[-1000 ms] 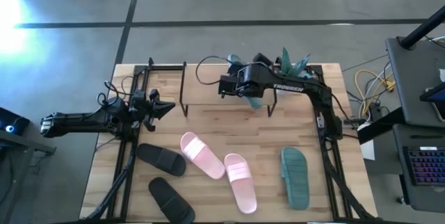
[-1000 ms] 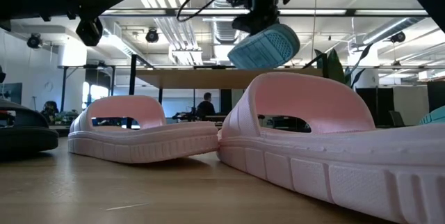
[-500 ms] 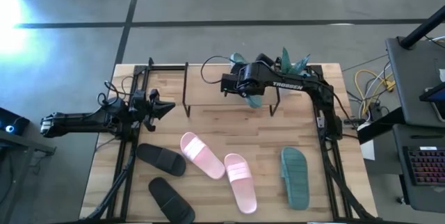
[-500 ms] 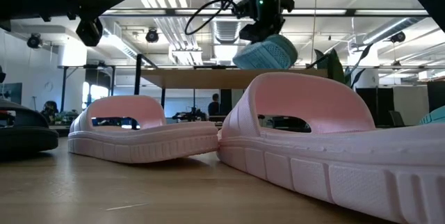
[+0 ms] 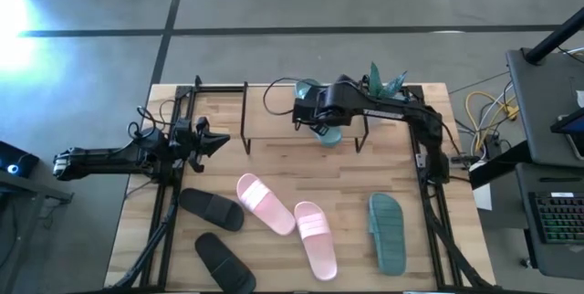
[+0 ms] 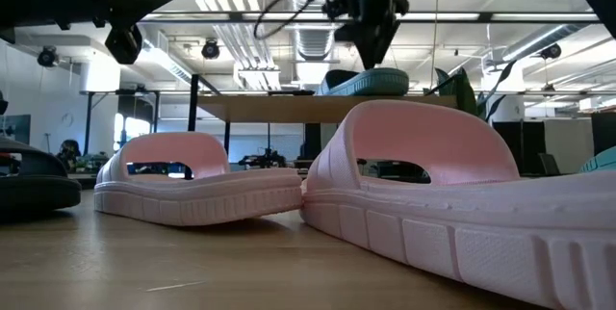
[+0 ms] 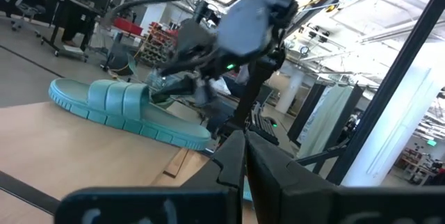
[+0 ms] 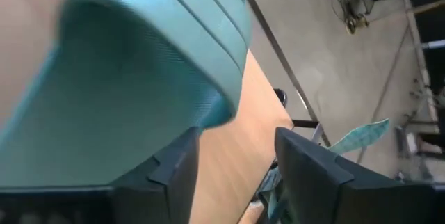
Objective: Pick and place slides into the shelf
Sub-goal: Put the left green slide on the shelf
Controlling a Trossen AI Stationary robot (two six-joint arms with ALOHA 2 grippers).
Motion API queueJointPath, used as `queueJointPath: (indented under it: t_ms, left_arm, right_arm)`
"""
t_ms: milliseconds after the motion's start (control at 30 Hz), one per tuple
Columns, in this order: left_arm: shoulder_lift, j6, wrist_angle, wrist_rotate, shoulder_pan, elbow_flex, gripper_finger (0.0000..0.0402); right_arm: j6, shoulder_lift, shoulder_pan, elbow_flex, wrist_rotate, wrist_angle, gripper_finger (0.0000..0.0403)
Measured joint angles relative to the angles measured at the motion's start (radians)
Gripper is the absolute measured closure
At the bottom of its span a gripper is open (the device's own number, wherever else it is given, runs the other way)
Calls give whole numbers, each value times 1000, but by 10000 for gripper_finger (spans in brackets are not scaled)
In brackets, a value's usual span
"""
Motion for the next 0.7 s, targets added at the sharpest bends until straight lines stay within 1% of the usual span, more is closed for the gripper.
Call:
queueJointPath:
  t_ms: [33, 67, 167, 233, 333, 433, 567, 700]
  left_arm:
    - [0, -2, 0, 0, 0, 0, 402]
    - [0, -4, 0, 0, 0, 0, 402]
    - [0, -5, 1, 0, 0, 0, 402]
    - [0, -6, 15, -1, 0, 0, 402]
    - [0, -6, 32, -23, 0, 0, 402]
    - [0, -5, 33, -52, 0, 0, 402]
    - [0, -5, 32, -74, 0, 0, 402]
    - [0, -6, 32, -74, 0, 0, 402]
  right_arm:
    - [-4, -20, 3, 0, -19, 0, 215]
    - [-8, -41, 3, 0, -62, 1, 214]
    - [-6, -100, -7, 0, -284, 39, 222]
    - [20, -121, -18, 0, -390, 105, 236]
    - [8, -124, -34, 0, -477, 235, 272]
    - [-40, -97, -48, 1, -513, 354, 320]
    - [-95, -43, -75, 0, -513, 424, 383]
    - [-126, 9, -103, 13, -512, 445, 389]
